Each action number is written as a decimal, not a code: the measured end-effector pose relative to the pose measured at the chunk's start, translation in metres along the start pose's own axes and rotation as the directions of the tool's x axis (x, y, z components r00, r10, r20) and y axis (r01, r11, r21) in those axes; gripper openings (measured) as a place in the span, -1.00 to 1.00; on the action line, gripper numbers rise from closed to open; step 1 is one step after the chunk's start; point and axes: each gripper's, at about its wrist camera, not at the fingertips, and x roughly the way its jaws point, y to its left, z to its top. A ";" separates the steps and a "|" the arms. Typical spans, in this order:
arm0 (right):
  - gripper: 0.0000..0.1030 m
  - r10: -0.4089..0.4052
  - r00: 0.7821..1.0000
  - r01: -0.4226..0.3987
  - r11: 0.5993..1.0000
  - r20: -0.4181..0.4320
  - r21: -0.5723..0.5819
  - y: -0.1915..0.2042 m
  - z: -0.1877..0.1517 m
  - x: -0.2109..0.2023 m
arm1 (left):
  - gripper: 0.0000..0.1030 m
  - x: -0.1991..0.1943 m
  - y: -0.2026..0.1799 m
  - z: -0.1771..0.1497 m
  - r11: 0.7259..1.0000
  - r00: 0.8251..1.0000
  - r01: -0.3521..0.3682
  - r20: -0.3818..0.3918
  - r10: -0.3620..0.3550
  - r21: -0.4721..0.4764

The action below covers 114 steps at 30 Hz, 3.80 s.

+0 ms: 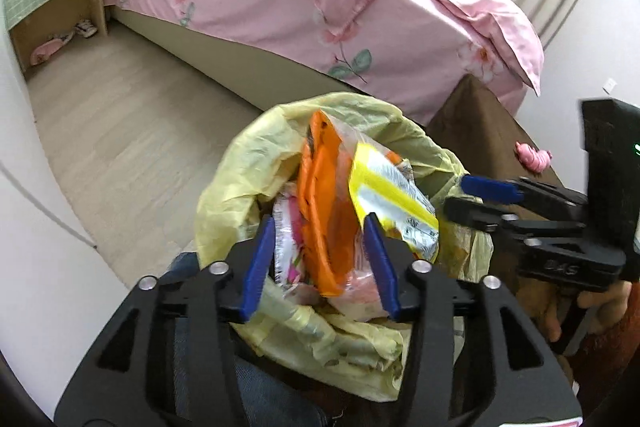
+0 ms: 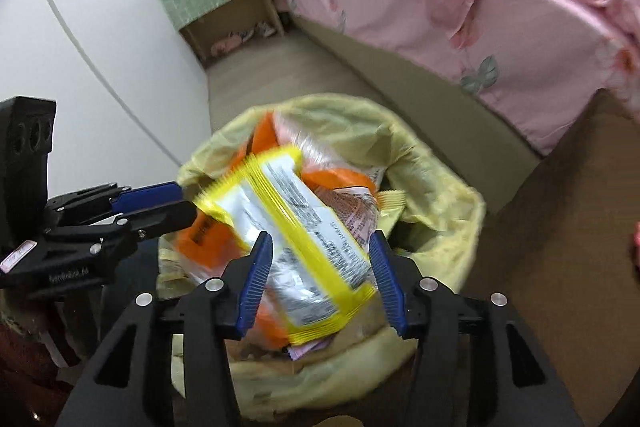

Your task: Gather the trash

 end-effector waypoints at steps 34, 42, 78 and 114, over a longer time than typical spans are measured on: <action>0.07 -0.270 0.913 0.231 0.960 0.305 0.157 0.082 -0.179 -0.228 | 0.22 -0.181 -0.127 -0.123 0.967 0.955 -0.204 0.247 0.162 0.152; 0.07 -0.263 0.918 0.225 0.962 0.297 0.155 0.085 -0.177 -0.225 | 0.22 -0.178 -0.121 -0.126 0.970 0.959 -0.207 0.224 0.174 0.131; 0.07 -0.257 0.921 0.218 0.963 0.294 0.159 0.086 -0.177 -0.225 | 0.22 -0.177 -0.123 -0.127 0.968 0.960 -0.206 0.222 0.172 0.141; 0.07 -0.255 0.922 0.215 0.963 0.293 0.163 0.086 -0.176 -0.226 | 0.22 -0.176 -0.123 -0.128 0.968 0.960 -0.205 0.221 0.170 0.147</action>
